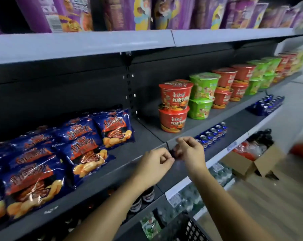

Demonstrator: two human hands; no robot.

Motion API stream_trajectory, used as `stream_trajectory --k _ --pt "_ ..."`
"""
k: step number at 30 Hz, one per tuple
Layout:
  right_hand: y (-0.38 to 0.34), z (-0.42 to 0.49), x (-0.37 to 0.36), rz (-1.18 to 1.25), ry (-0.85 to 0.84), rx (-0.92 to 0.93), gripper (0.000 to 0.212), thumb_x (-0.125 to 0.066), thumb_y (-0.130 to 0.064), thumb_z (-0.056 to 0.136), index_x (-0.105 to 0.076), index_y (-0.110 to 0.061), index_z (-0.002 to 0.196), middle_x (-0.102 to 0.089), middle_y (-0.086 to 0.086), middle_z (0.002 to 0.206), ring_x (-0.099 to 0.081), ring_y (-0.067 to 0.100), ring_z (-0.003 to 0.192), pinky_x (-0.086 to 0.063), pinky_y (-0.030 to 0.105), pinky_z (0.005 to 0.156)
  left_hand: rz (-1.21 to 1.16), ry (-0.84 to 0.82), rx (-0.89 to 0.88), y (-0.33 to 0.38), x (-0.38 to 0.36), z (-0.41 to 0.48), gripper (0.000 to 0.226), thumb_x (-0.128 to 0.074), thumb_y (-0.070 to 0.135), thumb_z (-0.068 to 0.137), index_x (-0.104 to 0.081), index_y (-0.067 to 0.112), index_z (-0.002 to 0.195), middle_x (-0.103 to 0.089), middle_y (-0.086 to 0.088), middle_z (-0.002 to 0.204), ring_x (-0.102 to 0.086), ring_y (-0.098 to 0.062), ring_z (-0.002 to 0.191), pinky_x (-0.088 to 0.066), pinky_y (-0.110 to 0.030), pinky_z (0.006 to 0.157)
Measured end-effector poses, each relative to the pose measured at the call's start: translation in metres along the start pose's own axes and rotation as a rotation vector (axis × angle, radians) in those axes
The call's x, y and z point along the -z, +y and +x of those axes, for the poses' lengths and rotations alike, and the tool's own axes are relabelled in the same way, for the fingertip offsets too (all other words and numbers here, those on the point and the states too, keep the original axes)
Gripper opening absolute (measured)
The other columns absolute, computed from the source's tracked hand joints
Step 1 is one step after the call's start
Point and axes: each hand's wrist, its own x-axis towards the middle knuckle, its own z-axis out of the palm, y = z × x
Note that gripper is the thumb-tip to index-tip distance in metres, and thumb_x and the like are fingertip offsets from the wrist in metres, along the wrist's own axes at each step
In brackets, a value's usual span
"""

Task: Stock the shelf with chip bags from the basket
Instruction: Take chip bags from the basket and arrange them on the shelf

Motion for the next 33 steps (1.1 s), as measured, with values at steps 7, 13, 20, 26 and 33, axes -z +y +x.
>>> stream_trajectory --k 7,13,20,26,33 --pt "0.063 -0.045 0.104 -0.012 0.236 -0.156 0.020 -0.056 -0.007 0.101 -0.058 -0.007 0.081 -0.055 0.011 0.057 -0.048 0.015 0.041 -0.039 0.023 0.045 -0.098 -0.302 0.099 -0.010 -0.112 -0.022 0.017 -0.066 0.027 0.090 -0.064 0.018 0.076 -0.061 -0.003 0.061 -0.052 -0.015 0.054 -0.043 -0.031 0.056" --pt "0.161 -0.101 0.183 -0.017 0.475 -0.413 0.011 -0.053 -0.007 0.101 -0.056 -0.004 0.091 -0.055 0.011 0.062 -0.050 0.016 0.045 -0.039 0.023 0.046 -0.058 -0.622 0.276 -0.061 -0.216 -0.065 0.024 -0.062 0.026 0.096 -0.064 0.006 0.084 -0.063 -0.005 0.066 -0.053 -0.017 0.051 -0.041 -0.028 0.056" --pt "0.294 -0.183 0.235 0.026 0.659 -0.750 0.016 -0.051 -0.010 0.104 -0.056 -0.005 0.089 -0.058 0.011 0.070 -0.052 0.022 0.061 -0.043 0.026 0.053 0.073 -0.934 0.481 -0.138 -0.319 -0.133 0.021 -0.060 0.032 0.098 -0.064 0.012 0.090 -0.070 -0.009 0.088 -0.065 -0.021 0.074 -0.052 -0.033 0.070" --pt "0.404 -0.236 0.248 0.113 0.722 -0.999 0.024 -0.052 -0.012 0.102 -0.054 -0.015 0.078 -0.051 0.000 0.064 -0.047 0.014 0.055 -0.037 0.027 0.054 0.189 -1.082 0.537 -0.216 -0.384 -0.190 0.023 -0.062 0.035 0.096 -0.062 0.013 0.094 -0.066 -0.005 0.093 -0.063 -0.021 0.086 -0.051 -0.035 0.077" --pt "0.490 -0.261 0.247 -0.043 0.700 -1.196 0.020 -0.054 -0.020 0.102 -0.064 -0.006 0.113 -0.065 0.009 0.100 -0.054 0.016 0.078 -0.042 0.030 0.072 0.202 -1.082 0.834 -0.285 -0.447 -0.226 0.043 -0.063 0.028 0.096 -0.060 -0.012 0.080 -0.059 -0.020 0.063 -0.057 -0.032 0.063 -0.039 -0.035 0.057"
